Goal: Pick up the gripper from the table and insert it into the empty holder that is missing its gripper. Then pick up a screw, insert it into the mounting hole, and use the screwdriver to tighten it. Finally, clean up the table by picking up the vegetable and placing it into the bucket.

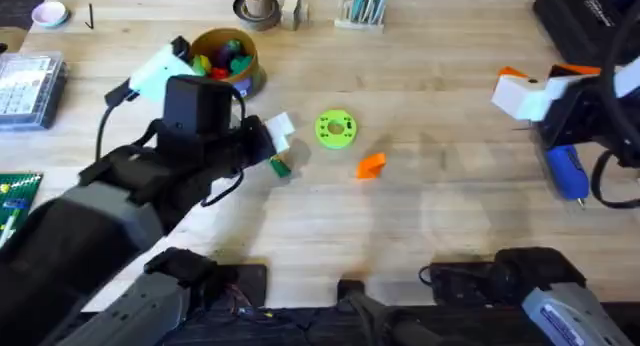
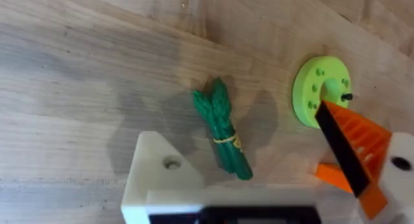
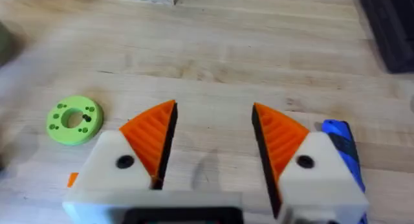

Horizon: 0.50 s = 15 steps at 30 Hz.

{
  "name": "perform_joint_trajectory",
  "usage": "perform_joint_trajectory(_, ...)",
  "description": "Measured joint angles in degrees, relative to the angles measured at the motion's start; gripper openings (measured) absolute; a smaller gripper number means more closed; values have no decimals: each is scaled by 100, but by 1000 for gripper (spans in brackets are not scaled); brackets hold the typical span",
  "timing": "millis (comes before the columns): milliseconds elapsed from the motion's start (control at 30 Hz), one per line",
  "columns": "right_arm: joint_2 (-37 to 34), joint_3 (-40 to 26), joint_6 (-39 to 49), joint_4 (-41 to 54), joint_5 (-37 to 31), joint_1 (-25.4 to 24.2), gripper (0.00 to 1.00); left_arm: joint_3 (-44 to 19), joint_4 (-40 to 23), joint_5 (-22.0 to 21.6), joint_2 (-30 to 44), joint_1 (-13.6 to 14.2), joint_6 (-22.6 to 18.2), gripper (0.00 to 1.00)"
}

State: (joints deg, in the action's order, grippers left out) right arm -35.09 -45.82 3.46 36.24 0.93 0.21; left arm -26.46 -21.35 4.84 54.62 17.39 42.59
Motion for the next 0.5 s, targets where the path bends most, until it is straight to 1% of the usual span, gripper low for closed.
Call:
perform_joint_trajectory(100, 0, 0, -1, -1, 0, 0, 735, 0, 218, 75, 544, 0, 150, 994)
perform_joint_trajectory(200, 0, 0, 0, 1, 0, 0, 735, 9, 320, 138, 921, 0, 329, 995)
perform_joint_trajectory(333, 0, 0, 0, 1, 0, 0, 735, 13, 509, 140, 1244, 0, 449, 996)
perform_joint_trajectory(500, 0, 0, 0, 1, 0, 0, 735, 11, 608, 129, 1467, 0, 483, 995)
